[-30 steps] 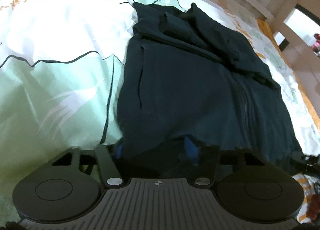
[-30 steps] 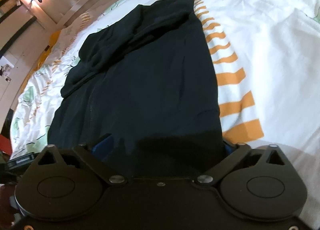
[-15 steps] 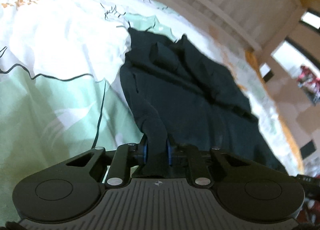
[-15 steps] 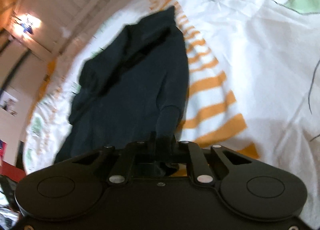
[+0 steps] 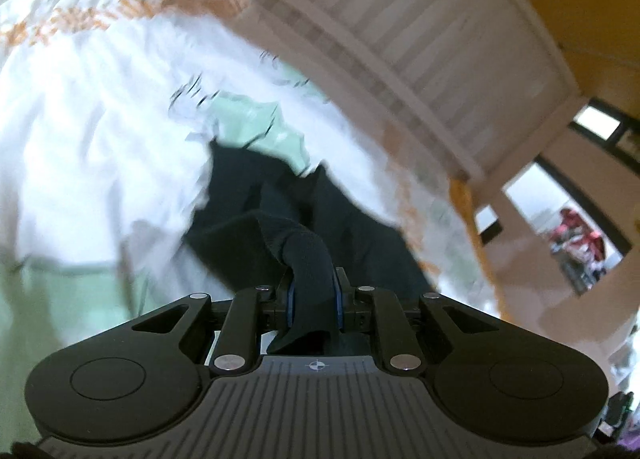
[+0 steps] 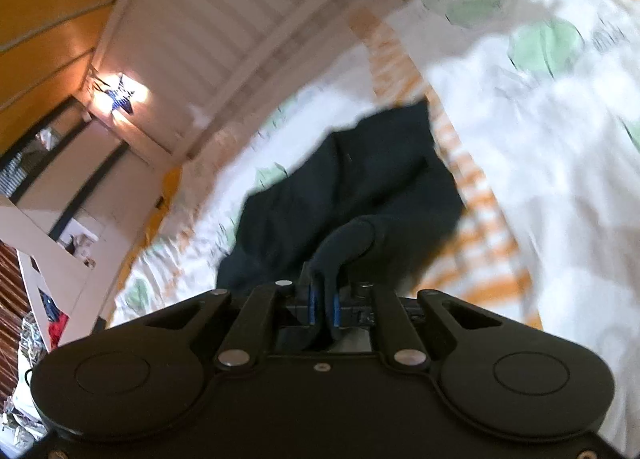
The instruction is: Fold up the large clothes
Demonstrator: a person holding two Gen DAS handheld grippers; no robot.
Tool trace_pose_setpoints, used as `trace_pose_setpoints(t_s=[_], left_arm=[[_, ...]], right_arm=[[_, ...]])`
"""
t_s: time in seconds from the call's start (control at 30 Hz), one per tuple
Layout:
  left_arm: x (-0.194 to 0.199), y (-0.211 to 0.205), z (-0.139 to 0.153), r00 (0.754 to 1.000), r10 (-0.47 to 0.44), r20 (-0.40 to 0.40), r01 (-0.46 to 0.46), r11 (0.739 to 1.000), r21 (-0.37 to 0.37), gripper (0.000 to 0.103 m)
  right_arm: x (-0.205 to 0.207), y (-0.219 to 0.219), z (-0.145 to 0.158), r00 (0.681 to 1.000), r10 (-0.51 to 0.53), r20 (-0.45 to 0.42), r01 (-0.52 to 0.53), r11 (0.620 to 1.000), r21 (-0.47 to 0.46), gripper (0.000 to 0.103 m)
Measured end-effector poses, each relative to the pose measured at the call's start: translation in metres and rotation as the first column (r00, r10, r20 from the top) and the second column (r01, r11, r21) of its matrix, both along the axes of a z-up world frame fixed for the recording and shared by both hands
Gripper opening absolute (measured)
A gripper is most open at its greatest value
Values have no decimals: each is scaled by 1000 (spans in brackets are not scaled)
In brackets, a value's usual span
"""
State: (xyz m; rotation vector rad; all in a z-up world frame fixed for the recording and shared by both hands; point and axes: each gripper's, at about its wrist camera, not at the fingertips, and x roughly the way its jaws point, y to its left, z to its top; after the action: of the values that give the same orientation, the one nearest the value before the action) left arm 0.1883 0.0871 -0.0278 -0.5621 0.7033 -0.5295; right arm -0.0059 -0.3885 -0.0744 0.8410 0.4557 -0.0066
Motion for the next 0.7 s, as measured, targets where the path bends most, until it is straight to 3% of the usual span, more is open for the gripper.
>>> trace_pose_setpoints(t_s=[0.2,0.3,0.4,0.57,0.63,0.7], left_arm=[[63,-26,27,997,14,77,-13,1000,-9,16],[102,-44,20,998,29,58,-28,999,-18,16],[138,-64,4,998,49,42,-50,999,21,17],[191,-87,-35,997,76,-31,-73,994,85,18],[205,-93,-52,994,94,-59,-87,990,109,23],[214,-91,-62,991,113,-77,-105,990,97,25]], right_arm=[[71,-24,28,997,-17,75,21,999,-47,15],[116,-37,27,996,-31,78,34,999,-39,15],[161,-46,19,997,-45,62,48,997,-56,15],[227,-62,-12,997,-64,-37,60,994,-93,15],[248,-66,-31,993,-66,-98,56,994,-97,15],[262,-67,-47,986,-71,-149,55,993,-105,16]])
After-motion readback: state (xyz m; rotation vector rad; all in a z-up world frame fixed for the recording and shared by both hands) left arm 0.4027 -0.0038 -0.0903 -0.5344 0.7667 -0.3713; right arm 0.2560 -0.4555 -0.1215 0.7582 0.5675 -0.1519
